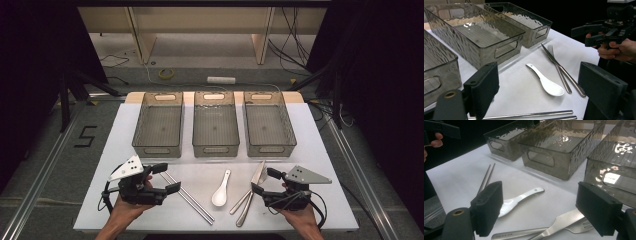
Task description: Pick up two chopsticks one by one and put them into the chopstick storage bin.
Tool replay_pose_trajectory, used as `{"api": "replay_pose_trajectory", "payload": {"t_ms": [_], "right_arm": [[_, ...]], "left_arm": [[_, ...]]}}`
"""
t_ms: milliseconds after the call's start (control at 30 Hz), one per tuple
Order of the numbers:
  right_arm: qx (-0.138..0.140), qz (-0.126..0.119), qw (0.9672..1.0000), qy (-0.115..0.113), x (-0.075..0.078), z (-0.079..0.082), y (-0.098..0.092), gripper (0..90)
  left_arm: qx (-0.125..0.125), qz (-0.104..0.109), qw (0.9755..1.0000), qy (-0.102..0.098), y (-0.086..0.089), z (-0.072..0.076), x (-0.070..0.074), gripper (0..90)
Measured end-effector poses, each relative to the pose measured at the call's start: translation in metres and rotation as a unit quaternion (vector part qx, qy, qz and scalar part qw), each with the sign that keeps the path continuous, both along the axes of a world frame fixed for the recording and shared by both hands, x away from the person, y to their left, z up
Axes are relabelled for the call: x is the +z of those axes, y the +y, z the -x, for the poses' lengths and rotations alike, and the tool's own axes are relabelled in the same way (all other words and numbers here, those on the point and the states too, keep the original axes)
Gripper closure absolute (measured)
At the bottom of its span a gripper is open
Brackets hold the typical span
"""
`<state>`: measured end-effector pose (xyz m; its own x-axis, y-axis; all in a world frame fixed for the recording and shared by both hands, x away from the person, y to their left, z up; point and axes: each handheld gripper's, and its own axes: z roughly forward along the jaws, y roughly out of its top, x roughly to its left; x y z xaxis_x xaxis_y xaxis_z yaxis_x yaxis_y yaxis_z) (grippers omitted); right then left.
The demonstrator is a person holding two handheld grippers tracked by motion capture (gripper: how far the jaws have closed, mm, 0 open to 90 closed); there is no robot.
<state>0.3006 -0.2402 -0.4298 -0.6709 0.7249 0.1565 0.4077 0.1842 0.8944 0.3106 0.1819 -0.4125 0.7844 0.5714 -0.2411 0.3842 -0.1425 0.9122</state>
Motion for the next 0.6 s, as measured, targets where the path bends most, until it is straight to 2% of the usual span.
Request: {"api": "replay_pose_trajectory", "payload": {"t_ms": [200,300,400,467,500,567,600], "right_arm": [[-0.003,0.001,1.0000,0.002,0.000,0.000,0.000,21.7],[-0.005,0.002,1.0000,0.003,0.000,-0.001,-0.001,21.5],[-0.005,0.006,1.0000,0.004,0.000,-0.001,-0.001,21.4],[-0.004,0.007,1.0000,0.005,0.000,-0.002,0.000,21.4],[-0.003,0.008,0.9999,0.006,-0.001,-0.002,0.000,21.2],[-0.002,0.013,0.9999,0.009,-0.001,-0.002,0.000,20.9],[-0.002,0.014,0.9999,0.009,-0.001,-0.002,0.000,20.9]], "left_arm": [[-0.012,-0.023,0.9997,0.001,-0.005,-0.001,0.000,17.0],[-0.022,-0.044,0.9988,0.004,-0.009,-0.002,0.002,17.0],[-0.032,-0.072,0.9969,0.008,-0.013,-0.005,0.006,17.0],[-0.043,-0.097,0.9944,0.006,-0.017,-0.007,0.009,17.6],[-0.051,-0.115,0.9920,0.006,-0.020,-0.009,0.010,18.0],[-0.069,-0.165,0.9839,0.004,-0.028,-0.011,0.011,19.4],[-0.069,-0.165,0.9839,0.004,-0.028,-0.011,0.011,20.6]]}}
